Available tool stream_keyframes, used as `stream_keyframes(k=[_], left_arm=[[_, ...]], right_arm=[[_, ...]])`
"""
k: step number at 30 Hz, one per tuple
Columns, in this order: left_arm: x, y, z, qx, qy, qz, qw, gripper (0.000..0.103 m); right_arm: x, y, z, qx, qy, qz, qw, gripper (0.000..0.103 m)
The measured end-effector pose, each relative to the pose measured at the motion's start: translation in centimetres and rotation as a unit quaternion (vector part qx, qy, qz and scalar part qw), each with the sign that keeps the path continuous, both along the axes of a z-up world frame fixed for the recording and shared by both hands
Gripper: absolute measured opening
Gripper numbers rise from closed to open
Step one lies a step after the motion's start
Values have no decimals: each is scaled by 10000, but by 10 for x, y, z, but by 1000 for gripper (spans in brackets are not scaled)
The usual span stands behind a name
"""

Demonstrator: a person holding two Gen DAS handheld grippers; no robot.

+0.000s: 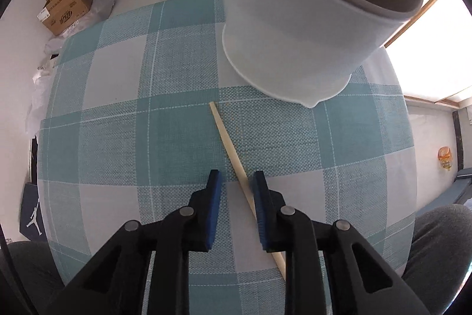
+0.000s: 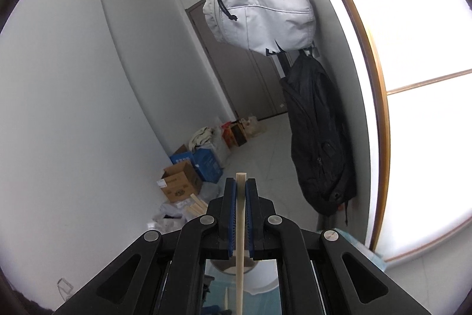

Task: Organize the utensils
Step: 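Close the left tool on the last stick while the right tool grasps one, then carry both held sticks upright over the white holder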

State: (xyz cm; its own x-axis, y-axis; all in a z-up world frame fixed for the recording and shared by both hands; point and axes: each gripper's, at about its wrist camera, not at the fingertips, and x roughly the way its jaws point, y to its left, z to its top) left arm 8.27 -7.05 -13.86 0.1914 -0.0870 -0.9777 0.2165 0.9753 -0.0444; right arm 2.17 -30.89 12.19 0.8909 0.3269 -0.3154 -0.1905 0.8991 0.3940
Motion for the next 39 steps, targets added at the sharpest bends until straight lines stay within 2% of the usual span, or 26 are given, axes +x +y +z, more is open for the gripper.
stream_keyframes(k=[2, 8, 12, 15, 17, 20, 26, 30, 33, 36, 37, 38, 39], left_arm=[[-3, 3, 0, 18, -104, -179, 9998, 8], [-5, 24, 3, -86, -95, -495, 9987, 4], [-5, 40, 3, -476, 214, -806, 9954, 3], [3, 61, 4, -915, 421, -622, 9930, 3], [10, 67, 8, -877, 331, -435, 9946, 3], [25, 67, 15, -1038, 249, -262, 9939, 5], [43, 37, 6, -705, 372, -313, 9963, 9], [43, 23, 12, -649, 375, -296, 9967, 19], [41, 13, 14, -428, 157, -370, 9983, 19], [37, 1, 15, -5, -11, -558, 9984, 16], [37, 0, 16, 26, -4, -620, 9981, 5], [37, 2, 17, -26, 40, -624, 9980, 1], [36, 2, 17, -38, 46, -564, 9984, 1]], right_arm=[[-3, -1, -1, 15, 20, -21, 10000, 6], [-10, 0, -4, 60, 45, -37, 10000, 6], [-7, 3, -3, 95, 74, 8, 9999, 6], [-9, 8, -4, 72, 55, 52, 9999, 6], [-9, 10, -4, 71, 55, 65, 9999, 6], [-9, 11, -6, 96, 77, 64, 9999, 6], [-10, 8, -7, 111, 98, 32, 9999, 6], [-12, 7, -7, 74, 104, 13, 9999, 6], [-13, 6, -9, 87, 136, -15, 9999, 6], [-14, 7, -11, 111, 162, -23, 9998, 6], [-14, 8, -11, 99, 165, -20, 9998, 6], [-13, 9, -10, 86, 169, -14, 9998, 6], [-13, 10, -10, 77, 177, -8, 9998, 6]])
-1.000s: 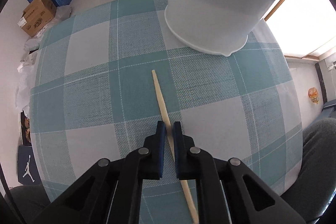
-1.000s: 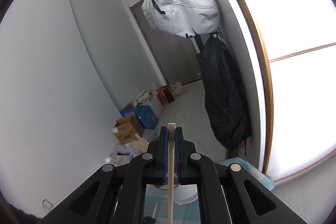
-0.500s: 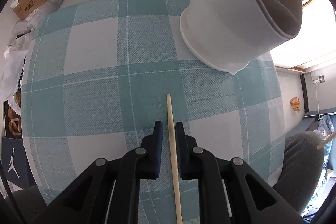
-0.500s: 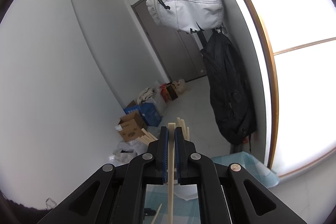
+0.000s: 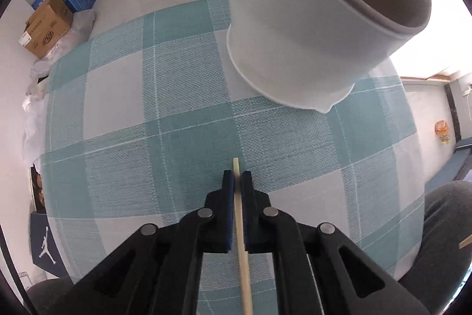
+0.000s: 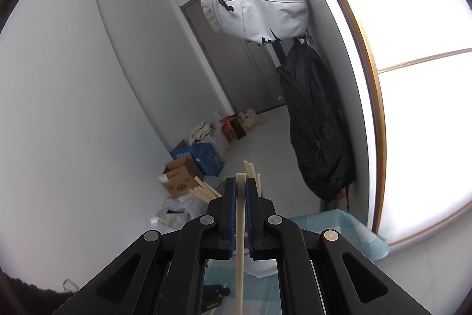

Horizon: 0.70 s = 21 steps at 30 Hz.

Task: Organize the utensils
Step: 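Carry both held sticks upright over the white holder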

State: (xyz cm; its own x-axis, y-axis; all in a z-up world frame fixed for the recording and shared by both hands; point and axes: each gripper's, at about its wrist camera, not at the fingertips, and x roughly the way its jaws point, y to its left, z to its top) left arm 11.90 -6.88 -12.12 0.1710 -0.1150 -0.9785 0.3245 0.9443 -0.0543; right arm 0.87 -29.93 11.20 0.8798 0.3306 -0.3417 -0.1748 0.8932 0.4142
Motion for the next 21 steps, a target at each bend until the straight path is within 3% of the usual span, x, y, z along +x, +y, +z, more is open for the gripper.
stream_keyframes(k=[4, 8, 12, 17, 21], left_arm=[[3, 21, 3, -268, -134, 152, 9994, 1], [-2, 32, 33, -695, -652, 353, 9948, 0], [-19, 41, 84, -951, -1403, 356, 9849, 0], [-37, 45, 127, -1390, -1812, 289, 9731, 0], [-60, 28, 148, -1461, -2165, 113, 9652, 0]], right_arm=[[0, 3, 3, -85, -26, 6, 10000, 6], [0, 7, 7, -194, -64, 26, 9998, 6], [3, 12, 12, -298, -119, 54, 9995, 6], [6, 22, 18, -313, -179, 102, 9993, 6], [7, 32, 23, -385, -256, 157, 9988, 6]])
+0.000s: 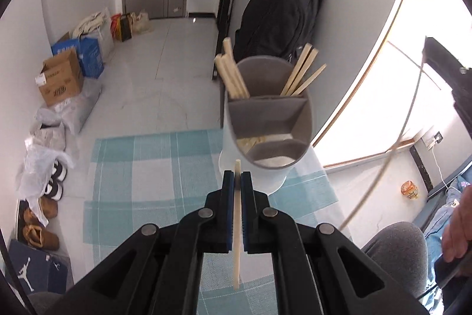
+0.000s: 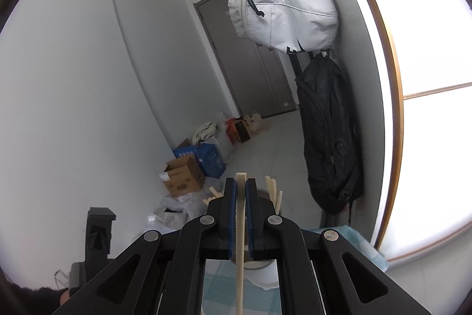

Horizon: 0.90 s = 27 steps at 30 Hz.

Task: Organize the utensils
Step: 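Carry both held sticks upright over the white holder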

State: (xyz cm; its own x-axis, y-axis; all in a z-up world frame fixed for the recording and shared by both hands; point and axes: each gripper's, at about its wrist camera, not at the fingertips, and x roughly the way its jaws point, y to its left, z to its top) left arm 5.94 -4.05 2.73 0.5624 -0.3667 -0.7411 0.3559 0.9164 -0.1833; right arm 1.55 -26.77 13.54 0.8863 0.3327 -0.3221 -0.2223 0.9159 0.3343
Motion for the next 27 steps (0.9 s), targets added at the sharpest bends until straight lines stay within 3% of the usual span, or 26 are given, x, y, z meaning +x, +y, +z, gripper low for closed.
stream_keyframes(k=[8, 19, 27], left_arm=[[1, 8, 29, -173, -447, -163, 9987, 0], [25, -4, 117, -408, -1350, -293, 9896, 0], [63, -17, 139, -412, -1693, -280, 9843, 0]], right_arm=[[9, 10, 12, -85, -145, 31, 9999, 6], [51, 15, 44, -223, -487, 30, 9986, 6], [96, 10, 56, -151, -559, -81, 9983, 5]])
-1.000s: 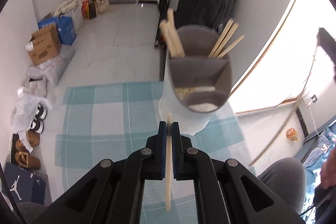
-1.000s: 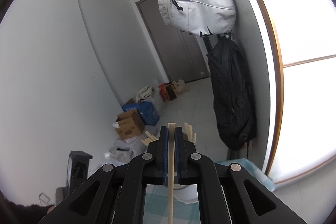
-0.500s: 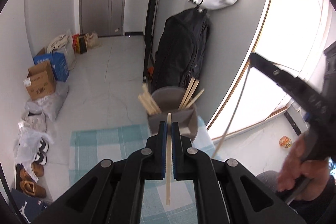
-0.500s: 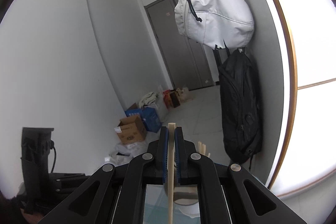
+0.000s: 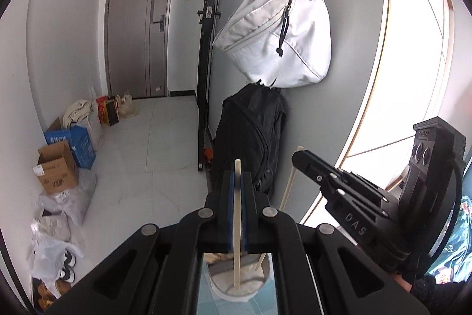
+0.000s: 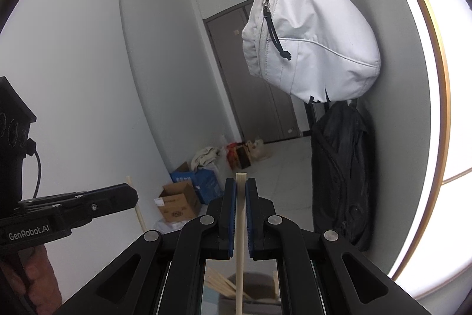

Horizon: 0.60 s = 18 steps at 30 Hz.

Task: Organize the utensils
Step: 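Carry both held sticks upright over the white holder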

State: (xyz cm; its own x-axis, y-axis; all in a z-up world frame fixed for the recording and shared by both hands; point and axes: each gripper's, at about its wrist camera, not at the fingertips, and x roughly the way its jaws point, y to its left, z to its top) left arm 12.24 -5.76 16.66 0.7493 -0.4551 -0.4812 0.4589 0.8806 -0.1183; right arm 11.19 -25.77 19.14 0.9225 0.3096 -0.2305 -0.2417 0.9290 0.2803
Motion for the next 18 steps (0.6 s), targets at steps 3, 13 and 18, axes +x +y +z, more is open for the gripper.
stream_keyframes(k=[3, 13, 18], left_arm=[[12, -3, 0, -25, -262, 143, 9996, 0], [39, 1, -45, -201, -234, 160, 9994, 0], [48, 8, -64, -457, -62, 113, 9989, 0]], right_arm=[[16, 1, -1, -28, -72, -46, 10000, 5], [46, -5, -41, 18, 17, -308, 9995, 5], [45, -4, -58, 0, -18, -173, 9998, 6]])
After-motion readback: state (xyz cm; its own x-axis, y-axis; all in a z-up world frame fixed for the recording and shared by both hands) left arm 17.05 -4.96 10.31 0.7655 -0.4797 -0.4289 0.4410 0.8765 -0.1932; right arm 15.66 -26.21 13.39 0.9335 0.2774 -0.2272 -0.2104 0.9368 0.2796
